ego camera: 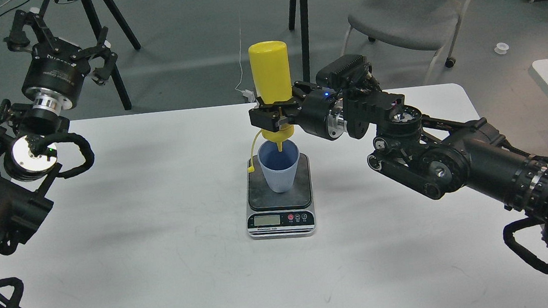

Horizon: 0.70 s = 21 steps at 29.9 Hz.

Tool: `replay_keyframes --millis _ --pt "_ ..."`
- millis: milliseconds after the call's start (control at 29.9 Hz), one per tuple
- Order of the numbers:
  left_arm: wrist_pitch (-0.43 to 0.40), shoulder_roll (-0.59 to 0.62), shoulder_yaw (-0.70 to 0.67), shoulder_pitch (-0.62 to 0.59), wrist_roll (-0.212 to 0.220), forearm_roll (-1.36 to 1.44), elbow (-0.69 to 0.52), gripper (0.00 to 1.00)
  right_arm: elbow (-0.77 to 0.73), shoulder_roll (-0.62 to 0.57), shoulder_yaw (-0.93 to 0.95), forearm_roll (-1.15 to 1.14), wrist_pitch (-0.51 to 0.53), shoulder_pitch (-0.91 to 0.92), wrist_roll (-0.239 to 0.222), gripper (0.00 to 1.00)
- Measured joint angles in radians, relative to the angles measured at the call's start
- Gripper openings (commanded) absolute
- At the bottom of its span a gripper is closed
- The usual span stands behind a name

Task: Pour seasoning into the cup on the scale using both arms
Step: 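Hold the inverted bottle above the cup to pour, then raise the bottle upright and move it back from the cup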

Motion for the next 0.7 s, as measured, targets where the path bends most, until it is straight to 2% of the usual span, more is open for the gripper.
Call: replay_keyframes --millis 368,702 --pt "0.000 0.003 0.001 -0.002 0.002 0.001 -0.001 0.99 0.000 -0.011 0.071 0.091 -0.019 0.006 0.001 0.37" --pt "0.000 0.036 0.015 -0.077 0.033 0.014 -0.003 0.99 0.007 -0.172 0.153 0.865 0.012 0.004 -0.001 0.37"
